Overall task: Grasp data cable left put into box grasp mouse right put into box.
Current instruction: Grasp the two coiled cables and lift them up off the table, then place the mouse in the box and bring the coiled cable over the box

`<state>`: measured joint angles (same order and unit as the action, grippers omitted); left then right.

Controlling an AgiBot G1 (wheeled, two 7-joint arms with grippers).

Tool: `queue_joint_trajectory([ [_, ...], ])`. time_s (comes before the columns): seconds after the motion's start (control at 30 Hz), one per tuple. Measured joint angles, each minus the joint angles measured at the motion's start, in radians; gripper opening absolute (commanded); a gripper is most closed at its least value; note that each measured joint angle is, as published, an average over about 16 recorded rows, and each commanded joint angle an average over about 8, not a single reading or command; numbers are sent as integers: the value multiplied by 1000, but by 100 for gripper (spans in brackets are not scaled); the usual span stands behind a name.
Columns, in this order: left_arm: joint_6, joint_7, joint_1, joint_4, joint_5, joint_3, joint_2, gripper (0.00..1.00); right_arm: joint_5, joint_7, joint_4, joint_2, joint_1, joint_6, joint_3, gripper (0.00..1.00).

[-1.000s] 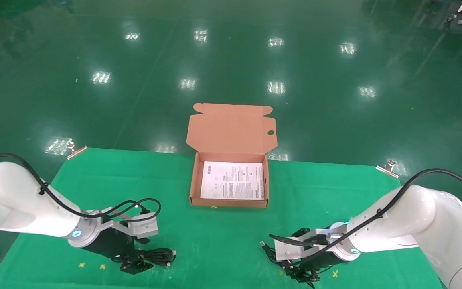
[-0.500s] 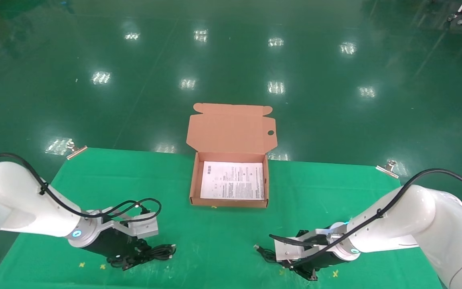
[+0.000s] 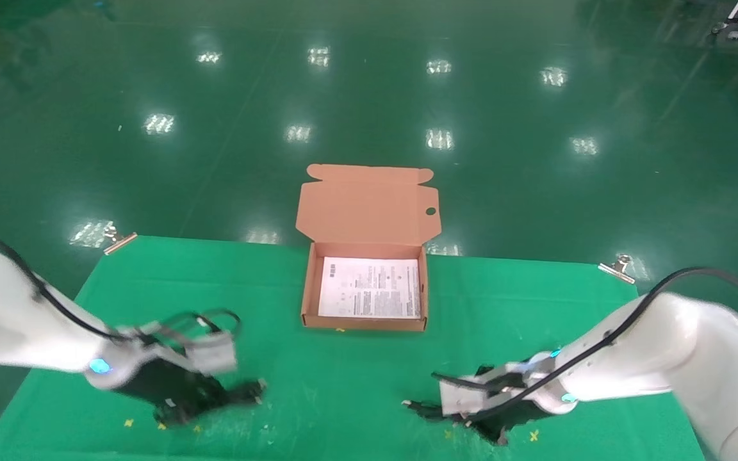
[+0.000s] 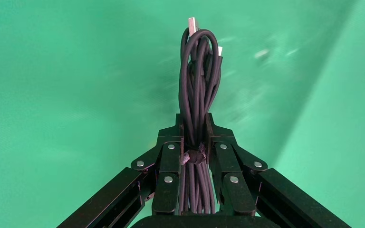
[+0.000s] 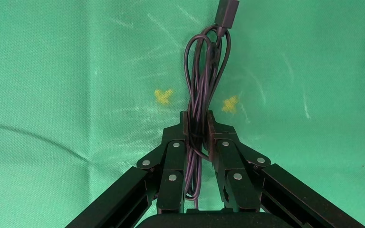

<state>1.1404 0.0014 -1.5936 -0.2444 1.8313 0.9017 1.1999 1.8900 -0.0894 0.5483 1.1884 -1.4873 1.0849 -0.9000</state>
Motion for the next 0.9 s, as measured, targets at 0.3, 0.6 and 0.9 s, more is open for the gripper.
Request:
queue_joint_trajectory([
  [0.3, -57, -12, -100, -150, 61, 12, -70, 0, -12, 52, 144, -82, -131, -35, 57, 0],
  [0.6, -177, -93, -183, -314, 113, 5, -69, 0, -49, 55, 243, -46, -265, -130, 123, 0],
  [0.9, -286, -157, -223, -380, 146, -8, -24, 0, -123, -77, 121, 90, -375, -225, 172, 0],
])
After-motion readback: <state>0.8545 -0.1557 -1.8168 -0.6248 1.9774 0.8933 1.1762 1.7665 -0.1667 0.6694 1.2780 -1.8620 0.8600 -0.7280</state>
